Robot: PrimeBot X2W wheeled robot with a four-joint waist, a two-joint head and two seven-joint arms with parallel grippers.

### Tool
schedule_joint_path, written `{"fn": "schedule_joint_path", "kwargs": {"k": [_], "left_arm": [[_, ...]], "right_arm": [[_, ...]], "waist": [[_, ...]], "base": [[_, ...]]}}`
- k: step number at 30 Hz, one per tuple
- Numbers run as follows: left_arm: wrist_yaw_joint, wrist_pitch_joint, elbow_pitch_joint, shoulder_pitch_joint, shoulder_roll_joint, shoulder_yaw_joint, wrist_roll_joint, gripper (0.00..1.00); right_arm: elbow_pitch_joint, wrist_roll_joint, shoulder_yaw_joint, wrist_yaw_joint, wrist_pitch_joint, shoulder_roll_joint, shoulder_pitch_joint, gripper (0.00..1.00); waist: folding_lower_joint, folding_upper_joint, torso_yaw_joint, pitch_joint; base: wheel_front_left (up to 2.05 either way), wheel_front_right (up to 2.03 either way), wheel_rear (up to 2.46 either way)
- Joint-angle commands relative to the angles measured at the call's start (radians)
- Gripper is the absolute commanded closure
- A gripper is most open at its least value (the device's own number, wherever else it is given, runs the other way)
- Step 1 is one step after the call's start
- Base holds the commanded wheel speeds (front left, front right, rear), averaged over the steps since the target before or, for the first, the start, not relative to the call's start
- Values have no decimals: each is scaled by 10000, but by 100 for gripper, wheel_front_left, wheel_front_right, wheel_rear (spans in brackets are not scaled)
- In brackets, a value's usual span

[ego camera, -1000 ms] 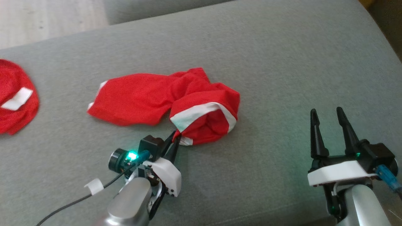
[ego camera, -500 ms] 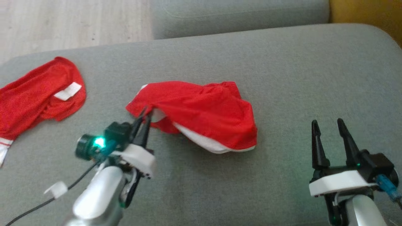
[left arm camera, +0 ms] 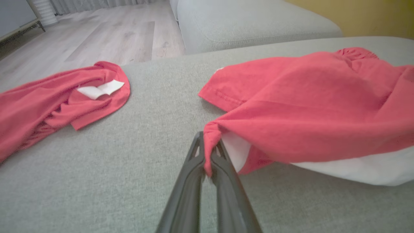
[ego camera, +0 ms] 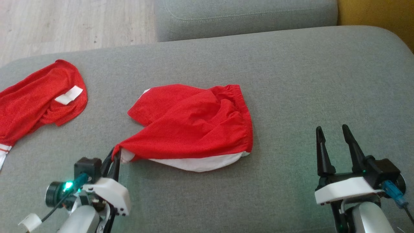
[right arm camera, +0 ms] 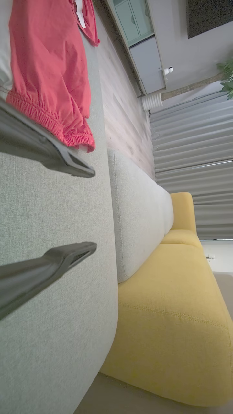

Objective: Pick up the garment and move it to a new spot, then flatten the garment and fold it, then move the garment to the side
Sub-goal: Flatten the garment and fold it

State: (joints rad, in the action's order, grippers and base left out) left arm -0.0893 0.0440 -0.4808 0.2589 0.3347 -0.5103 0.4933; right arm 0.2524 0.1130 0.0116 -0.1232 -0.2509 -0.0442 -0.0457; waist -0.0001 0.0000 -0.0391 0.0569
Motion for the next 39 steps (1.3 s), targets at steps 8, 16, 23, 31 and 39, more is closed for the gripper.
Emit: {"fn": "schedule_joint_path", "kwargs": {"k": [8, 16, 23, 31, 39], "left_arm": [[-71, 207, -360, 262, 141, 352, 82, 0], [-72, 1063, -465, 46, -140, 826, 642, 0], [-227, 1774, 117, -482, -287, 1211, 926, 0], [-488, 2079, 1123, -996, -552, 1330, 776, 0], [-578, 2159, 1667, -1740, -937, 1430, 725, 0]], "right_arm": [[-247, -122, 261, -75, -109, -60, -208, 0], [-205, -165, 136, -75, -109, -60, -145, 0], [-262, -158, 52, -75, -109, -60, -16, 0], [-414, -199, 38, -75, -109, -60, 19, 0], [-436, -111, 133, -75, -109, -60, 277, 0]], "waist": [[1, 0, -105, 115], [1, 0, 16, -89], [1, 0, 356, -415], [1, 0, 680, -737], [1, 0, 995, -965]], "base": [[0, 0, 0], [0, 0, 0], [0, 0, 0], [0, 0, 0], [0, 0, 0]]}}
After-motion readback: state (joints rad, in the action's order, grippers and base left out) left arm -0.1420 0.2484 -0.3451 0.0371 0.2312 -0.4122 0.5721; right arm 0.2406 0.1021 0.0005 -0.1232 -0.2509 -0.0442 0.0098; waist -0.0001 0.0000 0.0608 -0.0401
